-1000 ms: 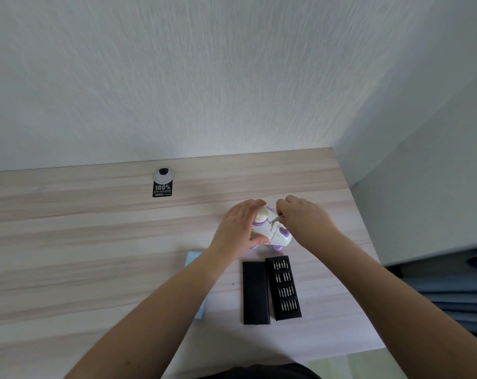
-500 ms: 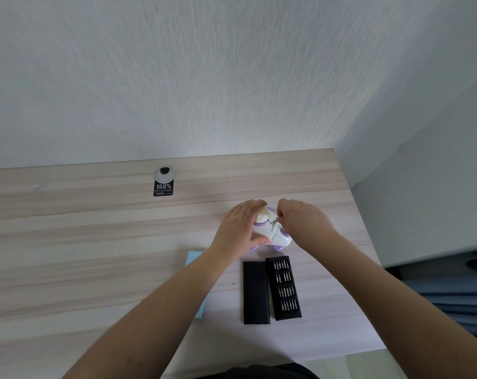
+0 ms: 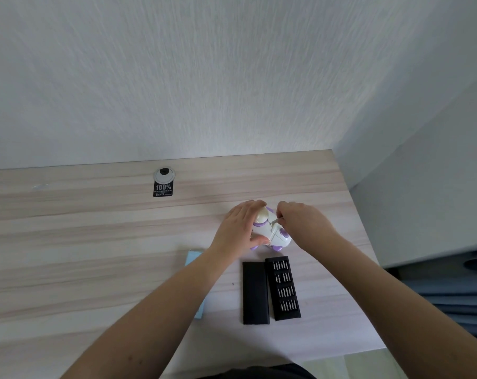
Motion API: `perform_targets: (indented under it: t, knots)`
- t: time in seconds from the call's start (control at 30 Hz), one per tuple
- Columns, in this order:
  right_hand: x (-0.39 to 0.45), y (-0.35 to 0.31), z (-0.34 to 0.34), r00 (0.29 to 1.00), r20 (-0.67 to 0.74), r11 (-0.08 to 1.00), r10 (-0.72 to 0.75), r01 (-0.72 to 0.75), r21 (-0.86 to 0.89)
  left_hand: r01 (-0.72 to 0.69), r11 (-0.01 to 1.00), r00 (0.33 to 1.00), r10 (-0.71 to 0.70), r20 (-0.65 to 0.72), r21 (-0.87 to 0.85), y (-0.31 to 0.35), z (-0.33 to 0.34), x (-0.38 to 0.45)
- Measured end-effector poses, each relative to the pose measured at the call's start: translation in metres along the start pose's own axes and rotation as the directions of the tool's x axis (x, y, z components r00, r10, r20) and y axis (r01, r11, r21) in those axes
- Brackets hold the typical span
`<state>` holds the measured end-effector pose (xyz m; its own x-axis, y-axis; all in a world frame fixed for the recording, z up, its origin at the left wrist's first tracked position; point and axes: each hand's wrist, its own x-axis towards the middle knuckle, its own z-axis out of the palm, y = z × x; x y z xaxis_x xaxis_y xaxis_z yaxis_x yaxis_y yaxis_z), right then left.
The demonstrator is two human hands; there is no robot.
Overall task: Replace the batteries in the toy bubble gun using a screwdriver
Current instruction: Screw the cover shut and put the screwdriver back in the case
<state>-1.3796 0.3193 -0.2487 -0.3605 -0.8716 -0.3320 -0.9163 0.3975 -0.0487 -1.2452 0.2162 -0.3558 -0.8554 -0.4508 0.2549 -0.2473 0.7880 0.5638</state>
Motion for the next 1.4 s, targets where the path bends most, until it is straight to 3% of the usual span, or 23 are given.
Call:
perform_targets:
  t: [0.17,0.27,0.4,0.63,0.73,0.9,1.03,1.2,1.4]
  knots:
    - [0.004,-0.008,-0.004,0.999,0.038,0.971,0.023,-0.013,-0.240,0.005,1.000,1.000,-0.005,-0.005,-0.008,-0.001,0.001,0.000]
    - [0.002,-0.004,-0.003,0.997,0.070,0.980,0.018,-0.004,-0.198,0.007,1.000,1.000,-0.007,-0.007,-0.008,-0.001,0.002,-0.002]
    - [-0.001,0.002,-0.005,0.995,0.089,0.994,0.034,-0.042,0.099,0.017,1.000,1.000,-0.017,0.002,-0.012,-0.001,0.003,-0.002]
    - [0.008,-0.005,-0.009,0.996,0.057,0.994,0.065,-0.060,-0.088,0.034,0.999,0.999,-0.034,0.009,-0.016,-0.001,0.003,-0.002]
    - [0.005,-0.003,-0.010,0.995,0.103,0.982,0.017,0.003,-0.191,0.043,0.999,0.999,-0.042,0.015,-0.025,0.000,0.003,-0.002]
    - [0.005,0.005,-0.004,0.998,0.062,1.000,0.007,-0.008,0.022,0.038,0.999,0.999,-0.038,0.014,-0.001,0.001,0.002,-0.001]
    - [0.007,-0.001,-0.002,0.999,0.043,0.997,0.003,0.001,-0.075,0.034,0.999,0.999,-0.034,0.013,-0.002,0.001,0.000,-0.001]
    - [-0.002,0.000,-0.014,0.992,0.124,0.950,-0.003,0.042,-0.308,0.029,0.999,1.000,-0.029,0.001,-0.022,0.002,0.000,-0.004]
    - [-0.010,0.024,0.010,0.992,0.112,0.964,-0.048,0.075,-0.254,0.071,0.997,0.997,-0.071,0.024,-0.024,0.004,-0.002,-0.004]
